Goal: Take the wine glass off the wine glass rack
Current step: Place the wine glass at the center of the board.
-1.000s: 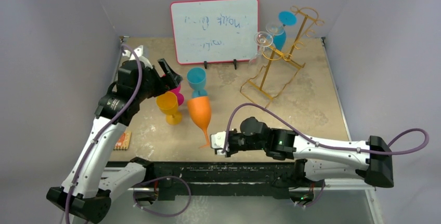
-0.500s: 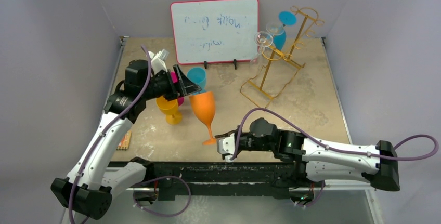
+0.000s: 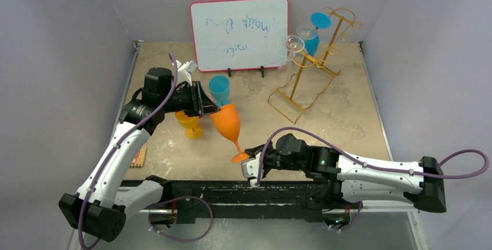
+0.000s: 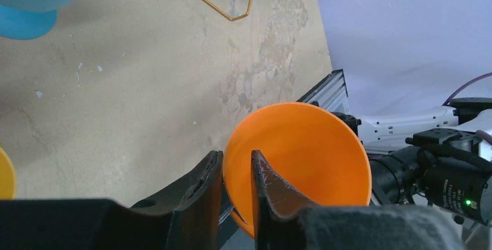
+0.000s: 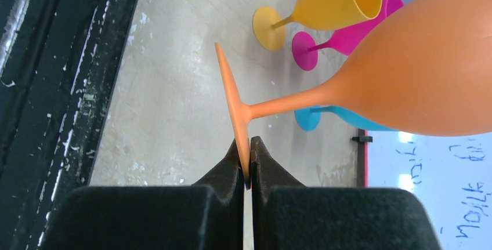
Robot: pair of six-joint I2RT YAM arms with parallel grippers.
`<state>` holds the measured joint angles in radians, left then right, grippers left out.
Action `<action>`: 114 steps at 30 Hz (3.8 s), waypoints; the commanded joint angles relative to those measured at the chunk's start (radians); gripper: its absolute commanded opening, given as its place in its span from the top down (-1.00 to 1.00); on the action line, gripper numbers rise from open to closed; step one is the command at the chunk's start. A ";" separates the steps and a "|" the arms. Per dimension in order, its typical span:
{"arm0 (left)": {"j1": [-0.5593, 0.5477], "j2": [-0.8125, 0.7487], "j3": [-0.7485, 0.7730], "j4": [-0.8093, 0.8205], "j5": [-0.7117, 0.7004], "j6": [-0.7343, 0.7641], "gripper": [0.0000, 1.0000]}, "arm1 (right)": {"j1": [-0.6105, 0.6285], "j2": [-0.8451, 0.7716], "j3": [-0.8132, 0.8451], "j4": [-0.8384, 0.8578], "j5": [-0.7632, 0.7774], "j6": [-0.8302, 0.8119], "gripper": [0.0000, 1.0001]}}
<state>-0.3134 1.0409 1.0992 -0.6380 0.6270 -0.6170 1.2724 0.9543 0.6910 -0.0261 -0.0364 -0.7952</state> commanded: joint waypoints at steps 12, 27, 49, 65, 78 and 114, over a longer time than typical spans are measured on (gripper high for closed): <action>0.005 -0.029 0.016 -0.069 0.030 0.131 1.00 | 0.001 -0.019 0.036 0.008 0.076 -0.035 0.40; 0.004 -0.047 -0.007 -0.083 -0.036 0.132 1.00 | 0.001 -0.001 0.044 0.087 0.059 -0.005 0.01; 0.004 -0.042 -0.054 -0.025 -0.362 0.059 1.00 | 0.001 -0.085 -0.029 0.143 0.079 0.084 -0.49; -0.292 -0.032 -0.066 0.047 -0.852 0.071 1.00 | 0.001 -0.224 -0.157 0.446 0.286 0.503 -0.96; -0.307 0.093 -0.028 0.122 -1.013 0.204 1.00 | 0.001 -0.334 -0.047 -0.316 0.843 1.730 -1.00; -0.306 0.184 -0.176 0.402 -1.213 0.254 1.00 | -0.001 -0.401 -0.237 -0.449 0.790 2.295 -1.00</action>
<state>-0.6174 1.2064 0.8986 -0.2985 -0.5571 -0.3813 1.2732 0.5602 0.4686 -0.5030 0.7387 1.4597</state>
